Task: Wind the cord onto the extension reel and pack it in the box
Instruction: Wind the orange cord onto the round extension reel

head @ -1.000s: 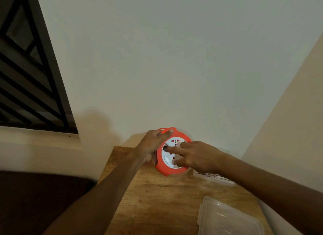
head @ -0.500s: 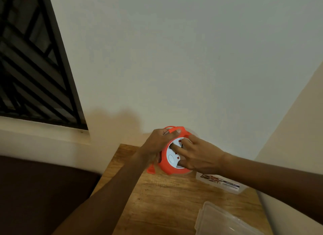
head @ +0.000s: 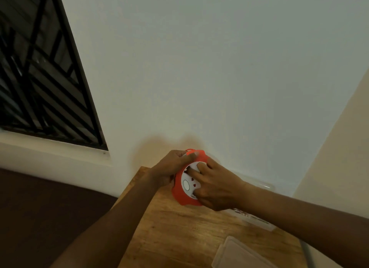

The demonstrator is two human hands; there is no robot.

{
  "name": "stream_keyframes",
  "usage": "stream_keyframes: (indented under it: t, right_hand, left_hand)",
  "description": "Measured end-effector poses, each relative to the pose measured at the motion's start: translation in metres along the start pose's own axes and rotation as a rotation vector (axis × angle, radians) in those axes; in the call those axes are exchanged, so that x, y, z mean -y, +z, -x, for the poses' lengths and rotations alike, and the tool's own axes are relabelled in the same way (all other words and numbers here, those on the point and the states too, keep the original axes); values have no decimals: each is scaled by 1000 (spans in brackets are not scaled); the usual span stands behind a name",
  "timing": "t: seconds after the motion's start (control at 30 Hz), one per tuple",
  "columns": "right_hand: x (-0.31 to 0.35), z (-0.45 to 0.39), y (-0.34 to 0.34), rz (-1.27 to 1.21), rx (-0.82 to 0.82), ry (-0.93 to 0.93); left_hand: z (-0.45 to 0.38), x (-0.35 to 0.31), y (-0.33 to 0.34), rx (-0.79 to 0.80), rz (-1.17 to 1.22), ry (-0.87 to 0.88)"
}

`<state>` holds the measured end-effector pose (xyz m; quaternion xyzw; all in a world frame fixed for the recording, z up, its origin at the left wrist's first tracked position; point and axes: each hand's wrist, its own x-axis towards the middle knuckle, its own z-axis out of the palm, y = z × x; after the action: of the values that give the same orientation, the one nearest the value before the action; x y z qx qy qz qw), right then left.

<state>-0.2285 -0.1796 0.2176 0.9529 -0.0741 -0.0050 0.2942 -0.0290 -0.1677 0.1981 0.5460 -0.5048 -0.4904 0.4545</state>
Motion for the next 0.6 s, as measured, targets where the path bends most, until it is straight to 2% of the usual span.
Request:
stream_keyframes:
  t: [0.13, 0.27, 0.4, 0.53, 0.6]
  right_hand:
    - [-9, -9, 9, 38, 15, 38]
    - [-3, -26, 7, -32, -12, 26]
    - [-4, -53, -3, -126, -67, 192]
    - [3, -71, 6, -2, -109, 198]
    - [2, -78, 15, -20, -50, 199]
  left_hand:
    - [-7, 2, -3, -63, 79, 4]
    - [-12, -1, -23, 42, 114, -90]
    - [-23, 7, -34, 69, 134, -89]
    - [-34, 19, -43, 1, 302, -150]
    - [-39, 25, -49, 17, 356, -159]
